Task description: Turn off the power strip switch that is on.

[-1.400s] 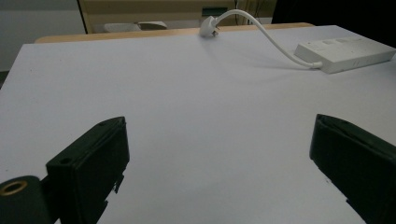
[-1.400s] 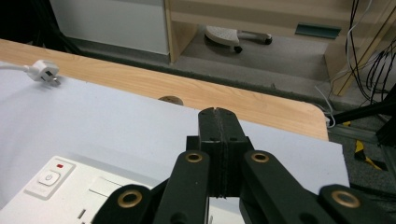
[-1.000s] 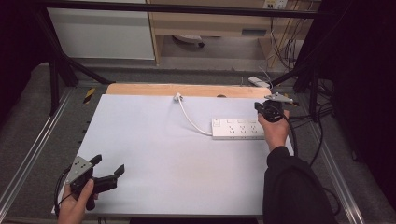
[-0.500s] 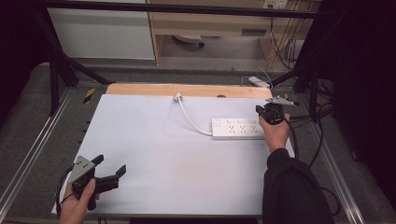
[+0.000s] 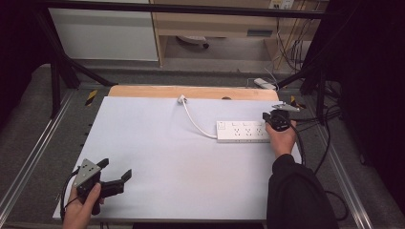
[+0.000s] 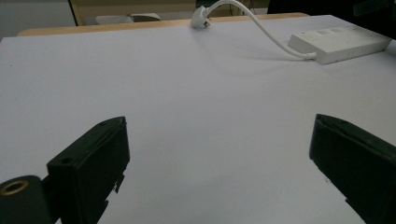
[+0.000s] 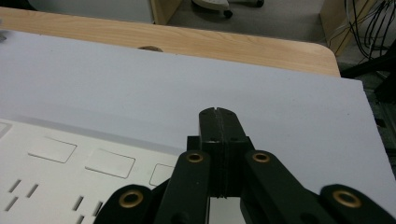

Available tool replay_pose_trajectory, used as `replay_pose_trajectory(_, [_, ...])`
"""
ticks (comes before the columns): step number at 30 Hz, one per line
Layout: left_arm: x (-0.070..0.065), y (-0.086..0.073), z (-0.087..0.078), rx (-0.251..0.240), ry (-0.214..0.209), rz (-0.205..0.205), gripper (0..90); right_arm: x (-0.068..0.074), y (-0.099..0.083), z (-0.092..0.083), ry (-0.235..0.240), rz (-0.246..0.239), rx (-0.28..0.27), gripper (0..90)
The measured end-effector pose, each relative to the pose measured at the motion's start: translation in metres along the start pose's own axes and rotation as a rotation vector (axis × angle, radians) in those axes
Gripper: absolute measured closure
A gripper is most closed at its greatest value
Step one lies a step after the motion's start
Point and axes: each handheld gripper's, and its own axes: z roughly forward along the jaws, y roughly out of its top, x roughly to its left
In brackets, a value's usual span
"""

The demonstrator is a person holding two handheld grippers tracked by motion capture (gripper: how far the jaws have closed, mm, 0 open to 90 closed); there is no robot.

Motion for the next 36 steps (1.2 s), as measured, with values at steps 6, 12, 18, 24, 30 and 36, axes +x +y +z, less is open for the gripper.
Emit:
replay_pose_trajectory(6, [-0.0006,-0.0001,-0.0001,0.003,-0.003,0.003,4.9,0.0008,-0.0048,0.0027,-0.001,0.001,0.012,90.0])
replay_pose_trajectory(12, [-0.0005,-0.0001,-0.0001,0.002,-0.003,0.004,4.9,0.0017,-0.0072,0.0032,0.001,-0.001,0.013,90.0])
replay_pose_trajectory(18, [-0.0001,0.0000,-0.0001,0.000,-0.002,0.006,4.9,0.0016,-0.0077,0.0020,0.002,-0.006,0.015,90.0])
replay_pose_trajectory(24, [-0.0005,0.0000,-0.0002,0.000,-0.003,0.005,4.9,0.0025,-0.0090,0.0008,0.012,-0.009,0.020,90.0])
replay_pose_trajectory(30, [-0.0005,0.0001,-0.0001,0.000,-0.004,0.006,4.9,0.0041,-0.0094,0.0006,0.020,-0.012,0.019,90.0])
replay_pose_trajectory(36, [-0.0008,0.0000,-0.0003,0.000,-0.006,0.005,4.9,0.0070,-0.0099,0.0014,0.023,-0.021,0.028,90.0])
